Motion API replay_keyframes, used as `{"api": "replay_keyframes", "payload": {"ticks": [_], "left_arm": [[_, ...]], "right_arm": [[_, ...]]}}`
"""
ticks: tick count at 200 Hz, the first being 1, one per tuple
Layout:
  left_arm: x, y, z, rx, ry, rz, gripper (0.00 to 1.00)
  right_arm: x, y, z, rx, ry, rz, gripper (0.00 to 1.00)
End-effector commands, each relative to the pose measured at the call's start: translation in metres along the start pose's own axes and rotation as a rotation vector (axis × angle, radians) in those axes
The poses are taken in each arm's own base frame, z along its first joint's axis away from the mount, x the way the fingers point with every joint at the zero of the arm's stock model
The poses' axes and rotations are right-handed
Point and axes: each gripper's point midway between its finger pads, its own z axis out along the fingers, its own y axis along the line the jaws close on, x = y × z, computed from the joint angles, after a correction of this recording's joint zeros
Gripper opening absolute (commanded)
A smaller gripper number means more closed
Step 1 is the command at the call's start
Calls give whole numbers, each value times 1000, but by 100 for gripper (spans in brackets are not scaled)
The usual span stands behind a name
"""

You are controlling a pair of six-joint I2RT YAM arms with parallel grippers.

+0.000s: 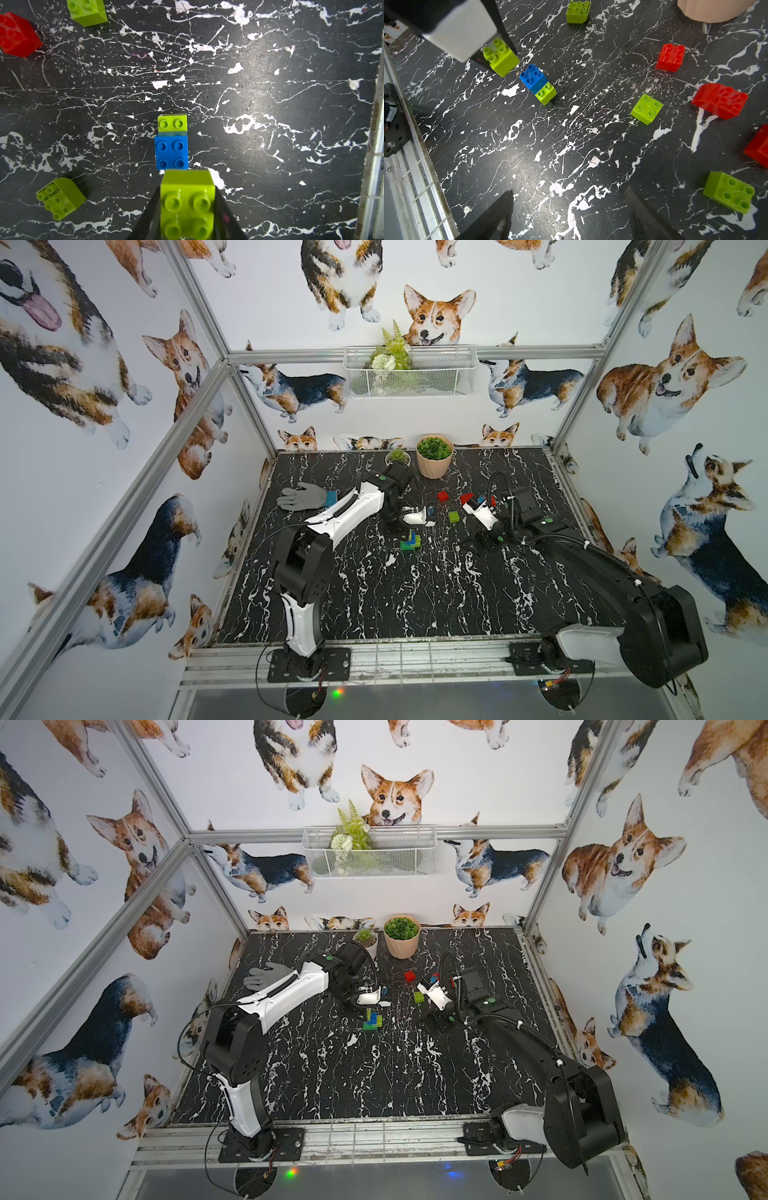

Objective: Assemble the letter s with lego
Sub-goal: Place the lego brick at the center of the board.

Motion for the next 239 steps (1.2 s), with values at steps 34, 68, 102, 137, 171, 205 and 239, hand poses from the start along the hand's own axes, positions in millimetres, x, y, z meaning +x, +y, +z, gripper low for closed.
{"api": "replay_keyframes", "payload": {"ticks": [34, 68, 102, 137, 171, 205, 239], "left_arm": [[3, 6, 10, -5, 17, 17, 22], [5, 9, 17, 2, 29, -8, 23], [7, 11, 20, 8, 46, -13, 23], [3, 12, 17, 5, 32, -15, 23], [2, 14, 9, -11, 18, -23, 23], [6, 14, 2, -24, 14, -39, 23], [24, 22, -5, -45, 29, -97, 23]], "right_arm": [[-3, -3, 2, 16, -29, 6, 87], [-3, -3, 3, 13, -27, 8, 87], [-2, -3, 3, 11, -27, 7, 87], [-3, -2, 4, 6, -30, 8, 87], [-5, 2, 7, -27, -41, 6, 86], [-12, 3, 11, -52, -77, 27, 85], [-14, 3, 13, -60, -80, 43, 85]]}}
